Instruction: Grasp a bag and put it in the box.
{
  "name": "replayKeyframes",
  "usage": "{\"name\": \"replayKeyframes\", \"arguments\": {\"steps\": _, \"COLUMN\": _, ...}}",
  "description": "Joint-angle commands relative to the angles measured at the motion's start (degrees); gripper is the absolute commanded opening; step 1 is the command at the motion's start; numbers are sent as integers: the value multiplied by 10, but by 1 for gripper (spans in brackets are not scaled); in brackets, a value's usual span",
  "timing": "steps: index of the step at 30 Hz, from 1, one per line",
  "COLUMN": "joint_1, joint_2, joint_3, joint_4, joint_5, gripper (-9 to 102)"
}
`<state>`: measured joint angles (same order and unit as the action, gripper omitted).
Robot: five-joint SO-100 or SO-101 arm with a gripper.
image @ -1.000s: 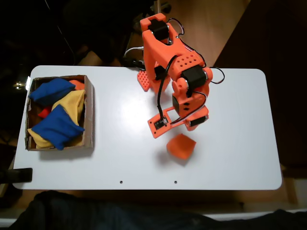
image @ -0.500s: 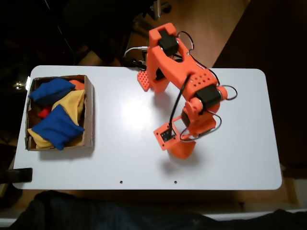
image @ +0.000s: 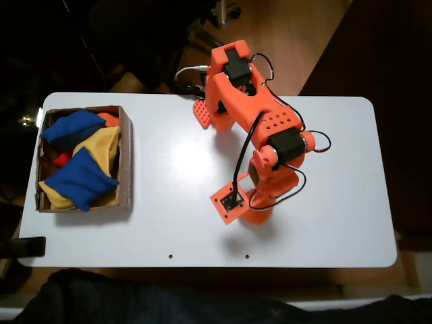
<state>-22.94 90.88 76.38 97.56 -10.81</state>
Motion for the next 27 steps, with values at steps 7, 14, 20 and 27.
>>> {"name": "replayKeyframes", "arguments": {"steps": 7, "joint_1": 10, "joint_2": -23, "joint_3": -40, "joint_4": -4, "joint_5": -68, "gripper": 1}}
{"name": "replayKeyframes", "arguments": {"steps": 14, "joint_1": 4, "joint_2": -31, "joint_3": -54, "joint_4": -2, "joint_5": -86, "gripper": 1}}
{"name": "replayKeyframes", "arguments": {"steps": 20, "joint_1": 6, "joint_2": -34, "joint_3": -62, "joint_4": 0, "joint_5": -85, "gripper": 1}}
{"name": "replayKeyframes", "arguments": {"steps": 27, "joint_1": 13, "joint_2": -38, "joint_3": -62, "joint_4": 4, "joint_5": -83, "gripper": 13}}
